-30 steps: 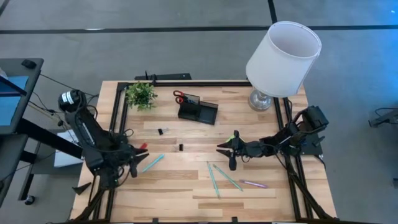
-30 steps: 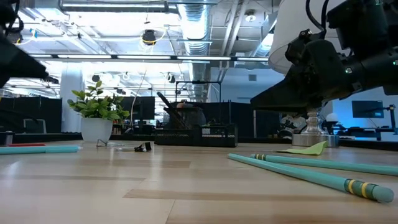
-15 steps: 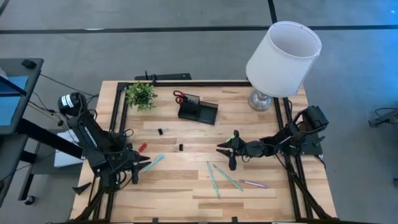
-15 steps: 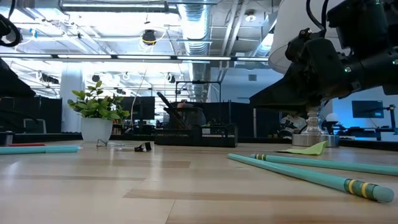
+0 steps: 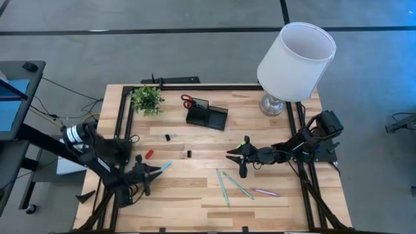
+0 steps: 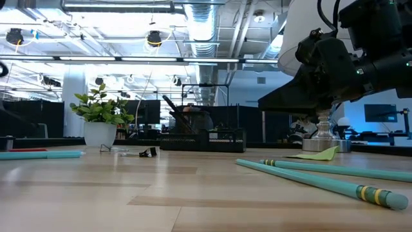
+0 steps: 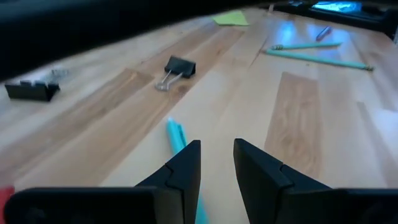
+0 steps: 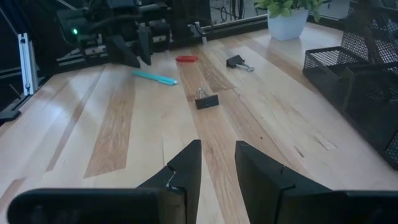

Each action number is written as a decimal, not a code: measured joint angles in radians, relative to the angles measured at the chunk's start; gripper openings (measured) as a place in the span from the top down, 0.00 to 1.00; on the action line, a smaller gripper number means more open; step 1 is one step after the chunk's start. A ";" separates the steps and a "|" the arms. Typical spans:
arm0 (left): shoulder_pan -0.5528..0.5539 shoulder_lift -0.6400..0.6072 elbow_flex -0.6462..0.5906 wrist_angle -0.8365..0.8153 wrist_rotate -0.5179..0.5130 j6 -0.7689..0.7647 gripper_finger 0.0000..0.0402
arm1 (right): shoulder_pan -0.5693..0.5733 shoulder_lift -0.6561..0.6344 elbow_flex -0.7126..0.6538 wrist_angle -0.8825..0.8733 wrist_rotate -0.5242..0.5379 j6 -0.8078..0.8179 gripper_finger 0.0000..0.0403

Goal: Pick and place office supplies into organizer
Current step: Put the blue pen into the desk organizer

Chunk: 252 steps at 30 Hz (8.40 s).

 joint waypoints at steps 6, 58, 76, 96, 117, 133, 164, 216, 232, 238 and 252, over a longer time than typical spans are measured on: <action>0.007 0.004 0.008 -0.059 0.011 -0.094 0.77 | 0.000 0.000 0.000 0.000 0.000 0.000 0.77; 0.168 0.011 0.008 0.103 0.142 0.033 0.77 | -0.234 0.000 0.177 0.118 -0.101 -0.333 0.77; 0.081 0.228 0.026 0.131 -0.019 0.010 0.77 | -0.174 0.000 0.177 0.118 -0.101 -0.333 0.77; 0.085 0.248 0.064 0.113 0.006 0.012 0.77 | -0.174 0.001 0.228 -0.036 -0.108 -0.223 0.77; 0.095 0.249 0.110 0.025 0.070 -0.006 0.81 | -0.223 0.374 0.716 -0.219 -0.186 -0.229 0.77; 0.102 0.248 0.114 0.027 0.070 -0.002 0.86 | -0.303 0.511 0.951 -0.466 -0.731 -0.334 0.77; 0.096 0.255 0.127 0.055 -0.039 0.026 0.87 | -0.306 0.511 1.015 -0.676 -0.863 -0.420 0.77; 0.202 -0.146 0.127 -0.046 -0.329 0.522 0.87 | -0.221 0.384 1.015 -0.558 -0.414 0.219 0.77; 0.249 -0.147 0.127 -0.044 -0.345 0.538 0.87 | -0.231 0.430 1.014 -0.426 -0.410 0.291 0.77; 0.265 -0.147 0.127 -0.037 -0.332 0.541 0.87 | -0.237 0.430 1.014 -0.411 -0.384 0.287 0.77; 0.316 -0.147 0.127 -0.030 -0.321 0.579 0.87 | -0.250 0.430 1.014 -0.387 -0.366 0.279 0.77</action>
